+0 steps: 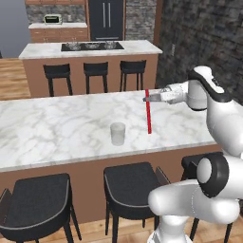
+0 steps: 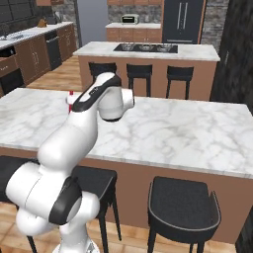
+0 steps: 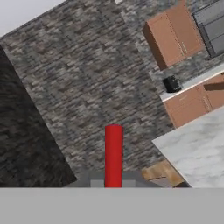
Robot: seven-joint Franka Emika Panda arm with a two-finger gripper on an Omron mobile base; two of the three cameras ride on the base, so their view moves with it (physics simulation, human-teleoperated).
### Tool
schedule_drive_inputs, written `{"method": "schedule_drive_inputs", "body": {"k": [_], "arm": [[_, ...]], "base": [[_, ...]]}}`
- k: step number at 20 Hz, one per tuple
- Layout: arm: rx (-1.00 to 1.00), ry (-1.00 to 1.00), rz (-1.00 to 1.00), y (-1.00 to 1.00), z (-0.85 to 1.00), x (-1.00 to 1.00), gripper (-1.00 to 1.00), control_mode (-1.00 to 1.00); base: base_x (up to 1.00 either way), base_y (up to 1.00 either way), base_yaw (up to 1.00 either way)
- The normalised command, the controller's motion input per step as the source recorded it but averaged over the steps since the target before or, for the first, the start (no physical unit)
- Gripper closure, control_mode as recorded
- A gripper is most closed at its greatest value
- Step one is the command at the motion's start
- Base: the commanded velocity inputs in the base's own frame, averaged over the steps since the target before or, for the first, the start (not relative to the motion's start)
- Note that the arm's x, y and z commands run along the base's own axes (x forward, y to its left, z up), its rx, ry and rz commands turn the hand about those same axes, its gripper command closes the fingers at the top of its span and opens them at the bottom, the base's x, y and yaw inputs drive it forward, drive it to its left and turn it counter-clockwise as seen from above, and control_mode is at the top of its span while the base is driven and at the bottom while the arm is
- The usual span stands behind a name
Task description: Take a straw from the drawer in front and place it inside the glass cup on the dining counter.
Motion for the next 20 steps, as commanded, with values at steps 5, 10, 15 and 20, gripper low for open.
{"method": "schedule_drive_inputs", "body": {"k": [5, 10, 15, 20], "arm": [[0.06, -0.37, 0.14, 0.1, 0.08, 0.16, 1.0, -1.0], [0.04, -0.28, 0.13, 0.06, 0.16, 0.34, 1.0, -1.0], [0.04, -0.24, 0.14, 0.04, 0.01, 0.11, 1.0, -1.0], [0.03, -0.24, 0.14, 0.03, -0.08, 0.13, 1.0, -1.0]], "base": [[0.0, 0.0, 0.0], [0.0, 0.0, 0.0], [0.0, 0.0, 0.0], [0.0, 0.0, 0.0]]}}
